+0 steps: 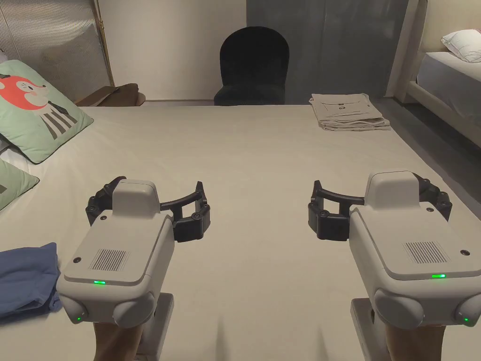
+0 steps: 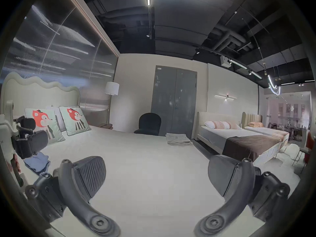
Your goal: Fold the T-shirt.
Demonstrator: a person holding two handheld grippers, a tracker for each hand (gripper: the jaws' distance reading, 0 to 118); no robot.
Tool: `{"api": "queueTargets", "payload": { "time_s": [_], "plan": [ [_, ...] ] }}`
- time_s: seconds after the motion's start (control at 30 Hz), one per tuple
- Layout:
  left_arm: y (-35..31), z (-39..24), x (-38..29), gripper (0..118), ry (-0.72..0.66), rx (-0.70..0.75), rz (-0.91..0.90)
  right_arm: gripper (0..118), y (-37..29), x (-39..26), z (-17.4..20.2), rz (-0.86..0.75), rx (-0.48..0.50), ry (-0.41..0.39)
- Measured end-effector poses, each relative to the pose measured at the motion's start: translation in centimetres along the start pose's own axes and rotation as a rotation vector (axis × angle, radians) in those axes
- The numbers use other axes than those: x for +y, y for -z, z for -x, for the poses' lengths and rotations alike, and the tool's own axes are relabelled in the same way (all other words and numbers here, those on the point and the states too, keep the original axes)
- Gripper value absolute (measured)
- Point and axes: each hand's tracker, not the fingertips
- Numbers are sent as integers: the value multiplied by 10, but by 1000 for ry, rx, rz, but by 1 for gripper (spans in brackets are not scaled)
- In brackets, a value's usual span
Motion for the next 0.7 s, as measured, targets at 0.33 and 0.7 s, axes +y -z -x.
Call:
{"api": "queueTargets", "payload": {
  "time_s": [0.33,0.7],
  "plan": [
    [2,0,0,111,-3,1,15,117,-1,-1,-1,11,9,8],
    [2,0,1,111,-7,-1,6,117,-2,1,-1,1,12,5]
  ]
}}
